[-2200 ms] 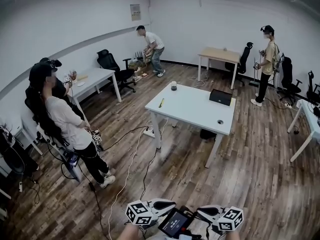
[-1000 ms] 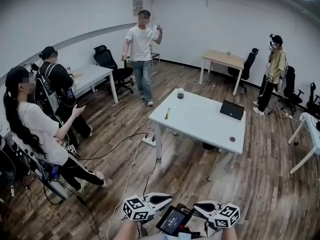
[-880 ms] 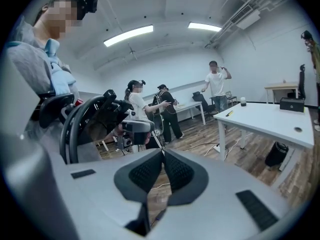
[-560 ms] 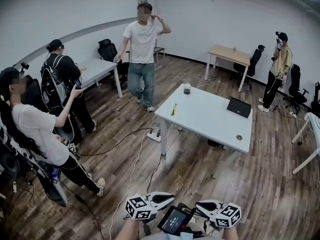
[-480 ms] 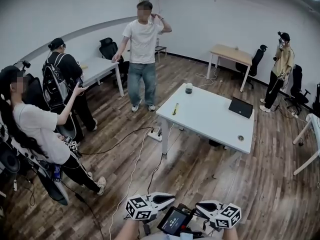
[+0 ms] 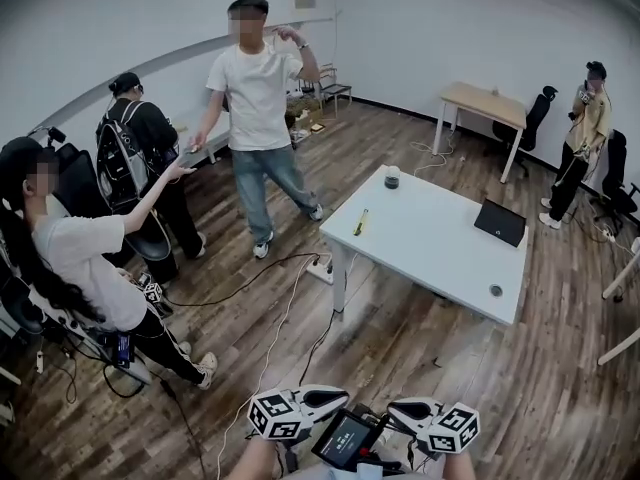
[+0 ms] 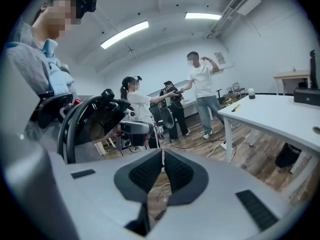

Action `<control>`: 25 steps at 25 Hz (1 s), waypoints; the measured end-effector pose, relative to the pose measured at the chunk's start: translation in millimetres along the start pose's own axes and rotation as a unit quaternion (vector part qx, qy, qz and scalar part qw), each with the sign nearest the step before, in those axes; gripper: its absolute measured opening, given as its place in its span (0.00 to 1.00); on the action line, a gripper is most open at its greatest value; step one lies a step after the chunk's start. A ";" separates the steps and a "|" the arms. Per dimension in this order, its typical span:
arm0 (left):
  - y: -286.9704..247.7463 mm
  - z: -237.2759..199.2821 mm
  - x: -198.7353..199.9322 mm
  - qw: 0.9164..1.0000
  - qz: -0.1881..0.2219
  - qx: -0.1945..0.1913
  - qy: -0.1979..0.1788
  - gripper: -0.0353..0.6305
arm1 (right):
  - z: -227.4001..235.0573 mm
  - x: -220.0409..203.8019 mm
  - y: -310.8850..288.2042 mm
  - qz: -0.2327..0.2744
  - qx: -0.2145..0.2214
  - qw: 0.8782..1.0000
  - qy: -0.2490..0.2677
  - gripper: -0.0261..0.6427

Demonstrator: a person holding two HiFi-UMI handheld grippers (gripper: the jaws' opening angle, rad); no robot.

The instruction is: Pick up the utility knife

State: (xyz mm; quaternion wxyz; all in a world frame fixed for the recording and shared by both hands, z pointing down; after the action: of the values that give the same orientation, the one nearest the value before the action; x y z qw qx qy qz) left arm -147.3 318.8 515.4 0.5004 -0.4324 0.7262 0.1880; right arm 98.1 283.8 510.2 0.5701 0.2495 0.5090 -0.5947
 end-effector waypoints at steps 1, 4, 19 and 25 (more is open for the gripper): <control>-8.4 -5.4 5.4 1.000 -0.004 0.000 -0.001 0.08 | 10.5 4.8 0.3 0.002 0.001 1.000 0.000 0.08; -40.2 -23.3 22.2 1.000 -0.019 -0.005 -0.009 0.08 | 44.4 18.3 4.4 0.013 0.004 1.000 -0.005 0.08; -170.6 -70.0 88.7 0.999 -0.020 -0.006 -0.047 0.08 | 180.2 66.8 44.1 0.027 0.009 1.000 0.012 0.08; -206.2 -72.3 94.7 0.998 -0.022 -0.008 -0.055 0.08 | 212.8 73.9 60.2 0.032 0.007 0.999 0.018 0.08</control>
State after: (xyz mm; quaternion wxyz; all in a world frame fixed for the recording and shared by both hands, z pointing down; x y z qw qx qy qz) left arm -31.7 111.6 495.1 0.5401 -0.4408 0.6866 0.2062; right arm 197.9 73.2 502.1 0.5779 0.2808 0.5066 -0.5750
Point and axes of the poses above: the fingertips, and each gripper's own axes: y backward along the fingers, z to its right, x out of its top, the point moved 9 cm from there along y, backward along the fingers, and after that the axes turned 3 degrees about z, right-handed, at the moved point
